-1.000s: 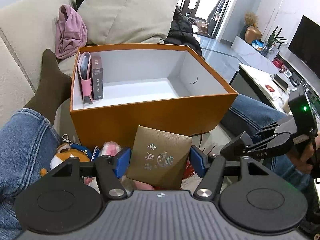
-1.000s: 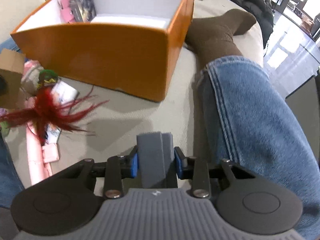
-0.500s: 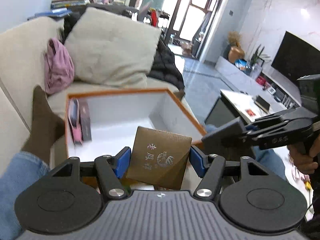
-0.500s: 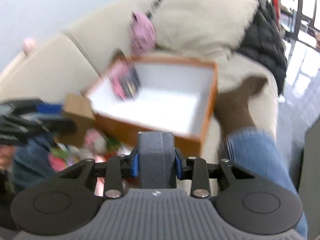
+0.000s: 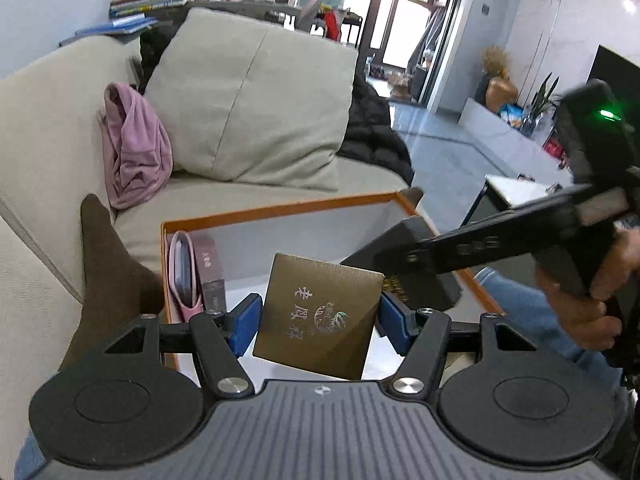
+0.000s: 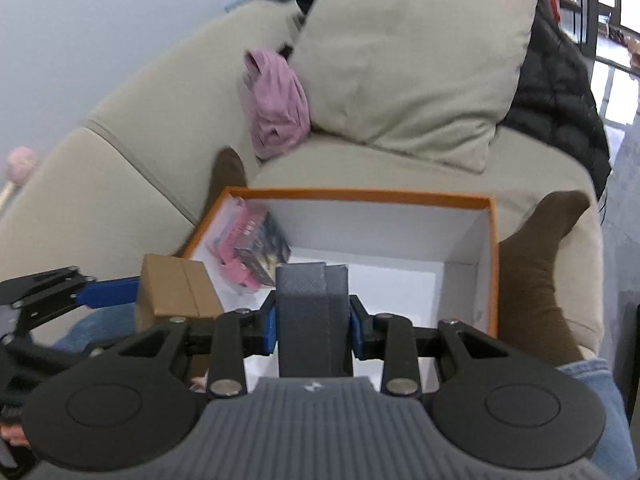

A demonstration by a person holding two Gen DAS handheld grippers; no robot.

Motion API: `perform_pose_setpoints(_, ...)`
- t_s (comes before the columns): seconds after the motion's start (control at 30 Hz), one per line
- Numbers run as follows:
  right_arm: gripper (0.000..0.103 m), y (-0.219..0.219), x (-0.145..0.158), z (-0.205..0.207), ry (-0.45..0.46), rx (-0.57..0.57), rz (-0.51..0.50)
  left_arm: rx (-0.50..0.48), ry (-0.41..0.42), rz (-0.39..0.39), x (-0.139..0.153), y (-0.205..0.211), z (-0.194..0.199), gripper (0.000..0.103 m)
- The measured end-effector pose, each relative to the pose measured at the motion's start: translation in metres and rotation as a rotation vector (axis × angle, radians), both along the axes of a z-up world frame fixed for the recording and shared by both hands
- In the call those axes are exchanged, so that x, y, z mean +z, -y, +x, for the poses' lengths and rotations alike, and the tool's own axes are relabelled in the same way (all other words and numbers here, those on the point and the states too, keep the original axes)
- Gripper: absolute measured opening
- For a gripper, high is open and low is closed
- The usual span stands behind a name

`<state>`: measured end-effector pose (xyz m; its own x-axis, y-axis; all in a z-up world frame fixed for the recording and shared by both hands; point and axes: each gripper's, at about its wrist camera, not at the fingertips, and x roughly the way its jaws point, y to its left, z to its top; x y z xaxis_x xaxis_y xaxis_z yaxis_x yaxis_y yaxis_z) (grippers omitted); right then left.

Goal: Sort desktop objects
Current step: 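Lower the grey box into the shoebox and open right while left lowers the gold box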

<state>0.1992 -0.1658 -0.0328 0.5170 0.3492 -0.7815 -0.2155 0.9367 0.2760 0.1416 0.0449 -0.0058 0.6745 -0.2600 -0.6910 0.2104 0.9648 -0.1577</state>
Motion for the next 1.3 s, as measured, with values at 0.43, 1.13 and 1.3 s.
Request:
perform_pose_setpoints(0.43,0.036,-0.024,-0.071,0.069,-0.178,-0.087,-0.004,0.03,-0.007,-0.047,-0.019,-0.048,0.008,0.074)
perform_pose_setpoints(1.13,0.048,-0.031,-0.086,0.11,-0.202,-0.025,0.203,0.001,-0.038,0.026,-0.039,-0.046,0.02,0.074)
perform_pose_setpoints(1.3,0.027,-0.027,-0.087,0.109,-0.201,-0.011,0.236,-0.015,-0.042,0.032,-0.042,-0.04,0.022,0.074)
